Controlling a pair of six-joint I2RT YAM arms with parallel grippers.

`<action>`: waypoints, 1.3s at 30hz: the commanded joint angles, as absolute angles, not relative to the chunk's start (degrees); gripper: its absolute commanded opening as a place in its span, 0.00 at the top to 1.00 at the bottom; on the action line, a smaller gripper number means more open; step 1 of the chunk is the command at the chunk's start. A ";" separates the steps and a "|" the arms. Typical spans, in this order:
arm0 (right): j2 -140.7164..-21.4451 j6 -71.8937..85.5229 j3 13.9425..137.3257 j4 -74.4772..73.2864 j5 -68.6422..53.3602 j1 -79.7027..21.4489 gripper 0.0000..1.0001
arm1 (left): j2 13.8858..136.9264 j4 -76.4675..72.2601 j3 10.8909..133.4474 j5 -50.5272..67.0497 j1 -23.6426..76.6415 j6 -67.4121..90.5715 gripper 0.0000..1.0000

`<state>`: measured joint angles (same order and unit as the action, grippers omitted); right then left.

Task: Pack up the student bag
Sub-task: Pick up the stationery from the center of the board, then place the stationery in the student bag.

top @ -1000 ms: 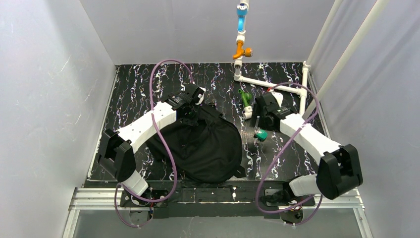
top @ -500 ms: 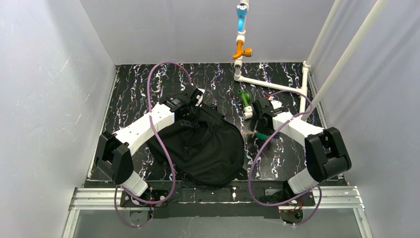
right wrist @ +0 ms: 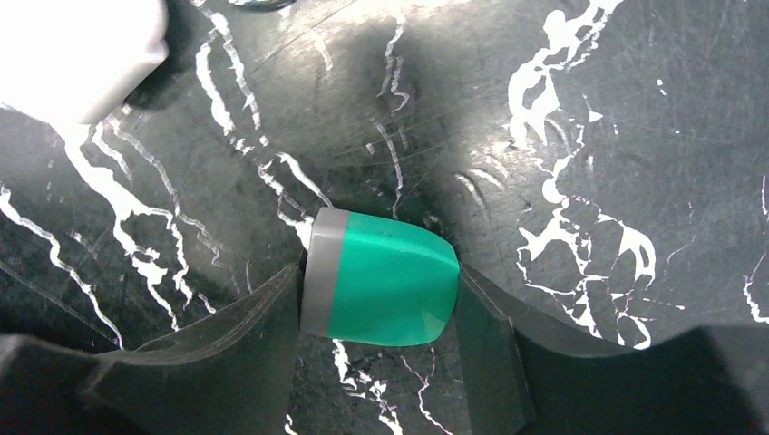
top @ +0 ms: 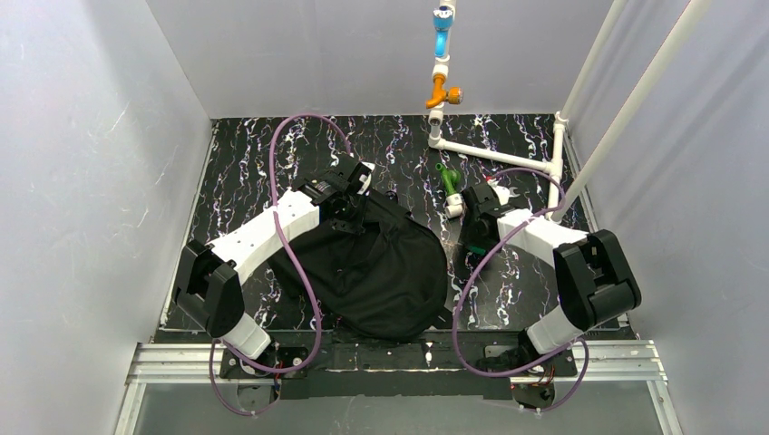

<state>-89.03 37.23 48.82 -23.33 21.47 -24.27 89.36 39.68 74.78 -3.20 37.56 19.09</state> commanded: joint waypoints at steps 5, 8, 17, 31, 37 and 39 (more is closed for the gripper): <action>-73.41 20.17 49.78 -14.79 13.40 -35.84 0.64 | 85.88 38.99 73.88 -3.29 36.55 19.57 1.00; -69.26 22.84 48.31 -6.08 1.89 -38.26 0.54 | 84.75 37.53 72.51 -3.08 36.09 20.13 1.00; -81.81 43.61 45.63 28.51 -16.27 -45.78 0.52 | 82.99 34.98 70.30 -1.52 35.47 22.49 1.00; -95.43 35.04 49.50 19.92 -7.73 -48.47 0.39 | 81.83 34.89 70.87 -0.47 35.16 22.70 1.00; -95.05 30.39 53.78 14.87 -7.28 -48.46 0.02 | 81.65 35.24 70.24 -0.62 35.05 22.60 1.00; -93.53 28.28 55.05 12.07 -6.32 -48.43 0.02 | 81.57 35.20 69.99 -0.62 34.90 22.52 1.00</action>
